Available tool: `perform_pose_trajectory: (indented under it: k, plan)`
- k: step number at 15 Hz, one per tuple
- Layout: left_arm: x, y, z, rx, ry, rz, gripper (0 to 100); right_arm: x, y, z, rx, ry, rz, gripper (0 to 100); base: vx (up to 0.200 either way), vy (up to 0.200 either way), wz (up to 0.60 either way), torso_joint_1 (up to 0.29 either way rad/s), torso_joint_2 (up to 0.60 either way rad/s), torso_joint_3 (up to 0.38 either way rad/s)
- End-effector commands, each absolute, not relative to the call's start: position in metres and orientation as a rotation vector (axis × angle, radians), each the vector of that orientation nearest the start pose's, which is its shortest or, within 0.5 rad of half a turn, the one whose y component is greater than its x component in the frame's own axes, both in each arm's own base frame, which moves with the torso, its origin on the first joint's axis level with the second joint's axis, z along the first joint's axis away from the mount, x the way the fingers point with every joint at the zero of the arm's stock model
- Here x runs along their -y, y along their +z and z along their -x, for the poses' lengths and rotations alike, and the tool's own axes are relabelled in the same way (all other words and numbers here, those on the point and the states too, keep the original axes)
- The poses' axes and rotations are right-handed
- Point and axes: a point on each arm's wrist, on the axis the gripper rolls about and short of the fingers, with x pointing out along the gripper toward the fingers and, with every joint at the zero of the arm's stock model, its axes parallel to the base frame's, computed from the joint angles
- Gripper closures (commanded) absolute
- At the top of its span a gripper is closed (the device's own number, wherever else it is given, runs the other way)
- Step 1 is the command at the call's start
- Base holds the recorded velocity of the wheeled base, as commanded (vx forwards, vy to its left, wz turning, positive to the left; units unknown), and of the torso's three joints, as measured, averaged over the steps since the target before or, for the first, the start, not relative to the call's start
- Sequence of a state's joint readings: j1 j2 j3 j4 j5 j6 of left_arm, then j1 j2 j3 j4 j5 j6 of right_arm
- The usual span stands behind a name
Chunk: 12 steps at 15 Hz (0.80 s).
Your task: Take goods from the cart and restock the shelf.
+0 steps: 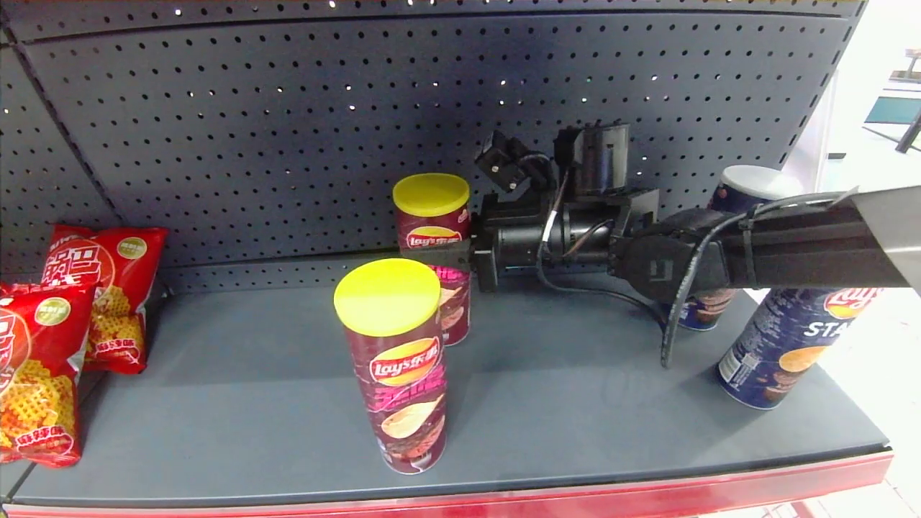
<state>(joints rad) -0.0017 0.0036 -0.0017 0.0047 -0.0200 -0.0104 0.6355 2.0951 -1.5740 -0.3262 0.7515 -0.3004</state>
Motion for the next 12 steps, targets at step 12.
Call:
perform_pose_trajectory:
  k: [12]
  plan:
    - [0.0, 0.076, 0.022, -0.009, -0.021, 0.011, 0, -0.284, 0.218, -0.334, -0.039, 1.437, 0.225, 100, 0.0, 0.0, 0.0, 0.0, 0.0, 0.0]
